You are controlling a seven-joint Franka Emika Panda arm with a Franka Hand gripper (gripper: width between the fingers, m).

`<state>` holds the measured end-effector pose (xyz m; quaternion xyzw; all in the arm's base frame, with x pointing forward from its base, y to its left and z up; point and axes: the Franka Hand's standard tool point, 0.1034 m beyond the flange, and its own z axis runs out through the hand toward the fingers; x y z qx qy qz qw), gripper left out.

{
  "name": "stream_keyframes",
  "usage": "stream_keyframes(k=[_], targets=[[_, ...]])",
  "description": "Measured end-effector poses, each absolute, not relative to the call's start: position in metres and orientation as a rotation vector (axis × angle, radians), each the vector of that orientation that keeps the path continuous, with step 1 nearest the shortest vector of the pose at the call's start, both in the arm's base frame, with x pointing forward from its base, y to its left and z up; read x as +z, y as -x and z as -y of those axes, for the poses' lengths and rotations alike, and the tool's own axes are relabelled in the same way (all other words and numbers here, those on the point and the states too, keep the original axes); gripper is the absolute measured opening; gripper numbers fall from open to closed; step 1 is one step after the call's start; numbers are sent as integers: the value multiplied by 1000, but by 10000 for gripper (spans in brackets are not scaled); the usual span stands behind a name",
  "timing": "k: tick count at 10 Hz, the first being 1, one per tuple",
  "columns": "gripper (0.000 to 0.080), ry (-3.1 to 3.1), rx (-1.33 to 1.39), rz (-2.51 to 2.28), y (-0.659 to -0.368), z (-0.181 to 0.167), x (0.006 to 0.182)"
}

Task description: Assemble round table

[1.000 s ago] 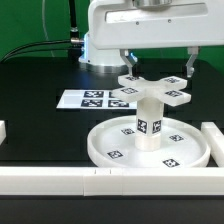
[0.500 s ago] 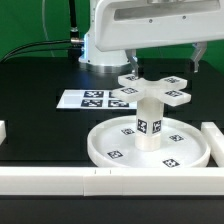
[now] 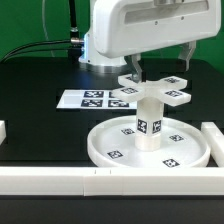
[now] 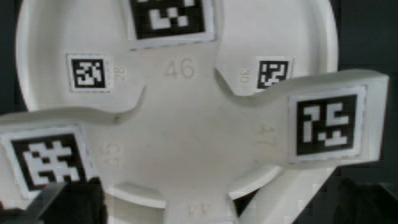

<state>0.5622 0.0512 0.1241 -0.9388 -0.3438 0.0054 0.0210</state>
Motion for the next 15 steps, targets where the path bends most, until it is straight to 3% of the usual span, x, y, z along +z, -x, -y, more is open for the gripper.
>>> stream_keyframes(k=[9, 15], targets=[[649, 2464, 9, 1912, -562, -45, 123], [649, 2388, 43, 1981, -554, -39, 109]])
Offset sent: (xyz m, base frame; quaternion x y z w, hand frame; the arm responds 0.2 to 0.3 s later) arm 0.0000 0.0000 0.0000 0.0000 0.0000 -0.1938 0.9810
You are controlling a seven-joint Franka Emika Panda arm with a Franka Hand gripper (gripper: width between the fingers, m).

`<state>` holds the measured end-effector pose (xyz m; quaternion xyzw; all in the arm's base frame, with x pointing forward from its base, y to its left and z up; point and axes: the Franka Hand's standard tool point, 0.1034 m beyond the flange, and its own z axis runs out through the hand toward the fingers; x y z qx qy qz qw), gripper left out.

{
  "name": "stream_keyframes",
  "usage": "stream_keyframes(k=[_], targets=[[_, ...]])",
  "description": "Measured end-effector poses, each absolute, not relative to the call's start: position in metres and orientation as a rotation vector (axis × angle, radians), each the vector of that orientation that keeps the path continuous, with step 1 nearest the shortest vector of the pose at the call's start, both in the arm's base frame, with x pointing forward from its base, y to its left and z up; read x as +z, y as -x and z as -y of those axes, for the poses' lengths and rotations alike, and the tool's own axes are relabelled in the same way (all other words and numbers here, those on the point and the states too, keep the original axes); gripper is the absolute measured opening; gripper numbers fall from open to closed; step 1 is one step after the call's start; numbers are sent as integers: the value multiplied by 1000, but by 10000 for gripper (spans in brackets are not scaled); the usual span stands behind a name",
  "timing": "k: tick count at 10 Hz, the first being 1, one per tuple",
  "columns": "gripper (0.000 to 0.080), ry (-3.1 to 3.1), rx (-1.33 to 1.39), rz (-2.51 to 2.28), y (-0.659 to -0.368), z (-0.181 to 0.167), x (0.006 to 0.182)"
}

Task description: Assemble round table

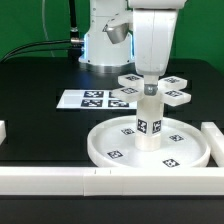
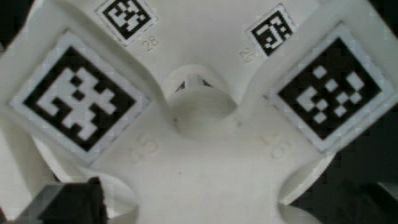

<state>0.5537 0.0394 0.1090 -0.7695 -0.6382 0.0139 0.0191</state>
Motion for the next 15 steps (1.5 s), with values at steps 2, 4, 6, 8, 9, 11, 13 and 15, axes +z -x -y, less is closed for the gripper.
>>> stream_keyframes(k=[2, 4, 6, 8, 9, 11, 13, 15], targets=[[649, 2387, 51, 1978, -553, -39, 105], [649, 2384, 60, 1976, -553, -39, 101], [649, 2386, 71, 1966, -551, -37, 96], [622, 2388, 71, 1964, -551, -37, 96], [447, 2388, 71, 1963, -551, -36, 96], [446, 2408, 72, 1939, -551, -36, 96], [446, 2475, 84, 1845, -550, -37, 96], [446, 2663, 128, 1522, -546, -33, 96]])
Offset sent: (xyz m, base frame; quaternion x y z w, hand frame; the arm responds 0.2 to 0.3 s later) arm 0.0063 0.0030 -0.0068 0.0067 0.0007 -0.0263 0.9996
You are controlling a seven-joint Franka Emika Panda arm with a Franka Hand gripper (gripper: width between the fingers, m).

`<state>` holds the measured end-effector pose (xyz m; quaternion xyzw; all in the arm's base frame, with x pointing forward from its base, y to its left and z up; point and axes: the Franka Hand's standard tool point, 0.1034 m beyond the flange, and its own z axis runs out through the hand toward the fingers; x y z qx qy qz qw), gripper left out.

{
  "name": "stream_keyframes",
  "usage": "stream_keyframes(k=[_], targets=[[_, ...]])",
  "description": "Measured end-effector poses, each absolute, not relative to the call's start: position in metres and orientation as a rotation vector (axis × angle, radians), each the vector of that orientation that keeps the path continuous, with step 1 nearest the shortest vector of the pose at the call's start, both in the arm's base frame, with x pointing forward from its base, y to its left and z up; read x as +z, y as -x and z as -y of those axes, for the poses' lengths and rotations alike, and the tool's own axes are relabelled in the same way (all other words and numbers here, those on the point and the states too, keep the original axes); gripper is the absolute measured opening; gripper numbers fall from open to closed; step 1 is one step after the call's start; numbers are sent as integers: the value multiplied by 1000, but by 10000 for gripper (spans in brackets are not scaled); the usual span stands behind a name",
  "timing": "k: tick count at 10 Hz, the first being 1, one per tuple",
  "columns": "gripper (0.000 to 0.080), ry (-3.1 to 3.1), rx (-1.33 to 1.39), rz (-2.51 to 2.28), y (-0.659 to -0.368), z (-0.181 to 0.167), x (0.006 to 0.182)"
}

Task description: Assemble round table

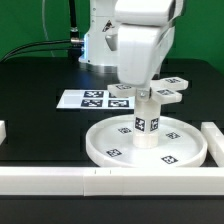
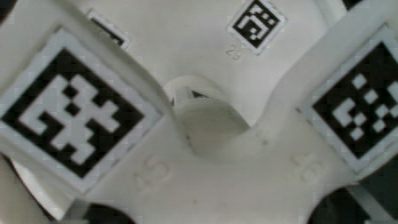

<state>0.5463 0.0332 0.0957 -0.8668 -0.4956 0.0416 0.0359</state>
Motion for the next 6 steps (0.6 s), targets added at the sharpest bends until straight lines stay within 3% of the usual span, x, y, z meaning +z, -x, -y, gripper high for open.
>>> stream_keyframes(k=[6], targets=[[448, 2931, 151, 890, -545, -32, 96]])
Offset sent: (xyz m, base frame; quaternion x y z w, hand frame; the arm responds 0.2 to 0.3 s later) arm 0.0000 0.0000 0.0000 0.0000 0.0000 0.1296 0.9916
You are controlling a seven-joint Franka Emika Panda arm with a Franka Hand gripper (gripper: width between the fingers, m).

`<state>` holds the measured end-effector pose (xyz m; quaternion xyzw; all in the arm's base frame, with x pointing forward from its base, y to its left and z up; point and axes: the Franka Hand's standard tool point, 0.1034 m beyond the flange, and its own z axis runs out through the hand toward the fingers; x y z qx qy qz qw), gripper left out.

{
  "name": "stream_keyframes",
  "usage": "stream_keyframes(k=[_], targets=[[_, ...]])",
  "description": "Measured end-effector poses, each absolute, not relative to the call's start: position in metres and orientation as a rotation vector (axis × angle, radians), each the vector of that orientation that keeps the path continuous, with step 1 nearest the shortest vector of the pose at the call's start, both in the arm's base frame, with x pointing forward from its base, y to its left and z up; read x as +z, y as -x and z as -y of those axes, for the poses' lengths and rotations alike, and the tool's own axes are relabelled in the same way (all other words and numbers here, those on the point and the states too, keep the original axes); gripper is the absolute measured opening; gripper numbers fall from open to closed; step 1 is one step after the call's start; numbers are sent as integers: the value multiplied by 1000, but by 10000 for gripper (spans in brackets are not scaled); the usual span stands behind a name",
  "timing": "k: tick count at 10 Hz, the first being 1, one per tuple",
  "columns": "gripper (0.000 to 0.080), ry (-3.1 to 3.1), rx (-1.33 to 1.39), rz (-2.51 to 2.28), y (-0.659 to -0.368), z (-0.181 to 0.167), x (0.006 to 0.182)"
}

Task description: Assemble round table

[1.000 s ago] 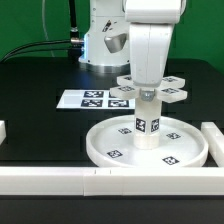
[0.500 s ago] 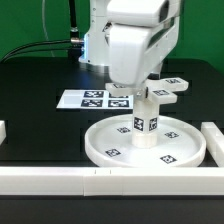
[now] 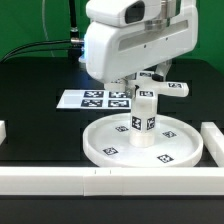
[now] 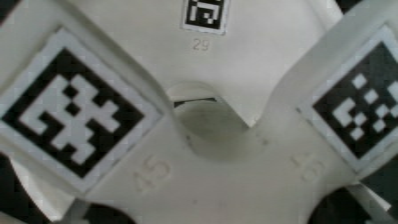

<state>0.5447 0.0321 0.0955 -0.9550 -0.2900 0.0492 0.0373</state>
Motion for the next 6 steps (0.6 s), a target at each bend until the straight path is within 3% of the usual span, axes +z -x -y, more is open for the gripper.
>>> stream_keyframes(k=[6], targets=[[448, 3008, 68, 60, -545, -29, 95]])
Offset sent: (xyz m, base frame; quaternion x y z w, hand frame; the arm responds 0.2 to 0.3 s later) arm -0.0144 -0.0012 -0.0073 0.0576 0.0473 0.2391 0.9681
